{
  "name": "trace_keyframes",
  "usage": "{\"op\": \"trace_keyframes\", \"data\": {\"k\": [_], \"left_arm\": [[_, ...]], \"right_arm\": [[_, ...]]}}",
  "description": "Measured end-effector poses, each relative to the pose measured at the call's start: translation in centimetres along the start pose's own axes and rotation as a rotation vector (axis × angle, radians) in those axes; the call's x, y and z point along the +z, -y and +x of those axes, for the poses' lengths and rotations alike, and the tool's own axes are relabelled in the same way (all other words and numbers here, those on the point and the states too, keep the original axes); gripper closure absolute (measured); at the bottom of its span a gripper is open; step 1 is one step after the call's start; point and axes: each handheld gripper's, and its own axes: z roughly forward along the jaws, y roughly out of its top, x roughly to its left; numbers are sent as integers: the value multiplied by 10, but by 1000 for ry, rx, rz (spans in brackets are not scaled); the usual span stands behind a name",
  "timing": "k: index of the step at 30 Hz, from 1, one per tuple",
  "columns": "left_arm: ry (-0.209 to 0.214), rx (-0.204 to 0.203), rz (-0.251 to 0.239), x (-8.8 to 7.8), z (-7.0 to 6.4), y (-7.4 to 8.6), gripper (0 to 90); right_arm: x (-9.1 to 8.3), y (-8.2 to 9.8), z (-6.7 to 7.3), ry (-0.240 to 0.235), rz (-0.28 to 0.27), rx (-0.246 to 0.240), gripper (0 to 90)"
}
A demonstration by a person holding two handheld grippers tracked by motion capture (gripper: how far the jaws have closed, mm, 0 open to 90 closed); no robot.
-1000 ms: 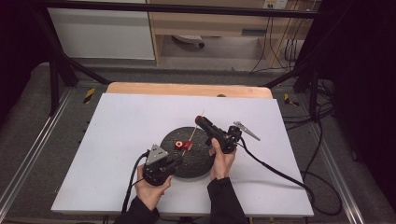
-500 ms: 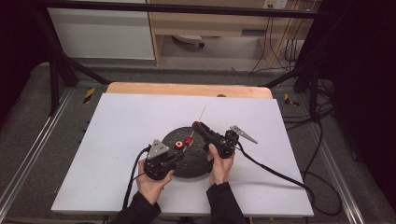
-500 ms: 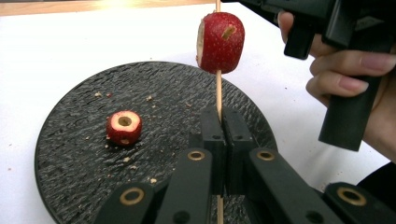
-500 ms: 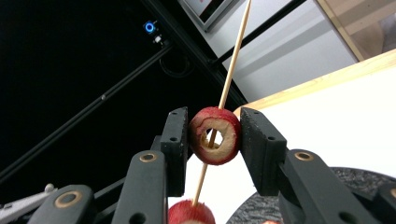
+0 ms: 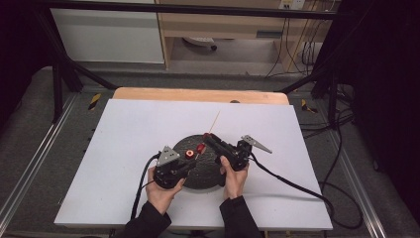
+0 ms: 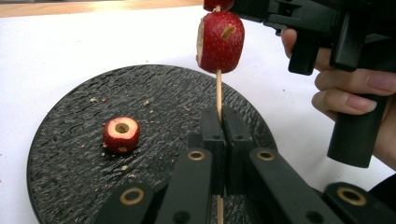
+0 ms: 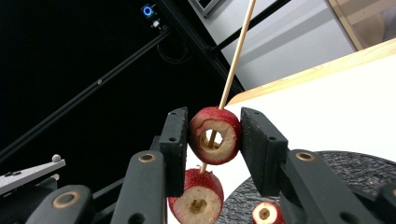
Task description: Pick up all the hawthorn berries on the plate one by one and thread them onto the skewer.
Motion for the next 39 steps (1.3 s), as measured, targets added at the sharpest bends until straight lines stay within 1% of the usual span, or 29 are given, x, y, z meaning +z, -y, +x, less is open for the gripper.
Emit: {"op": "trace_keyframes", "data": {"k": [3, 4, 7, 9, 11, 13, 14, 16, 17, 19, 22, 25, 28, 32, 34, 36, 37, 39], "left_arm": [[4, 10, 3, -2, 2, 2, 888], [8, 11, 3, -3, 3, 3, 888], [11, 17, 10, -6, 6, 5, 888], [9, 30, 21, -8, 9, 7, 888], [11, 44, 31, -11, 11, 8, 888], [14, 49, 38, -14, 14, 10, 888], [14, 46, 39, -16, 16, 10, 888], [11, 49, 48, -19, 19, 12, 887], [13, 53, 52, -21, 21, 13, 887], [12, 57, 60, -24, 24, 15, 887], [13, 66, 71, -31, 28, 18, 887], [12, 71, 81, -39, 34, 23, 887], [-1, 77, 86, -48, 40, 27, 887], [-17, 84, 98, -60, 48, 33, 887], [-24, 86, 108, -65, 53, 36, 887], [-30, 78, 111, -71, 58, 38, 886], [-28, 69, 111, -73, 61, 40, 887], [-33, 63, 105, -78, 65, 41, 887]], "right_arm": [[-3, -2, 0, 8, 15, -26, 565], [-4, -3, 0, 6, 23, -23, 549], [-10, -8, -2, 13, 62, -51, 499], [-14, -11, -3, 22, 81, -64, 451], [-18, -15, -6, 38, 104, -92, 398], [-20, -18, -9, 56, 149, -126, 324], [-21, -19, -10, 66, 179, -132, 289], [-22, -20, -12, 85, 231, -164, 249], [-22, -20, -13, 90, 249, -180, 223], [-22, -20, -14, 105, 284, -196, 171], [-22, -19, -17, 126, 339, -227, 116], [-23, -18, -20, 149, 404, -281, 82], [-23, -18, -21, 151, 458, -303, 59], [-23, -19, -22, 150, 501, -319, 44], [-22, -20, -21, 160, 532, -336, 35], [-20, -20, -19, 169, 566, -360, 32], [-19, -21, -18, 170, 578, -367, 32], [-16, -21, -17, 172, 600, -383, 32]]}}
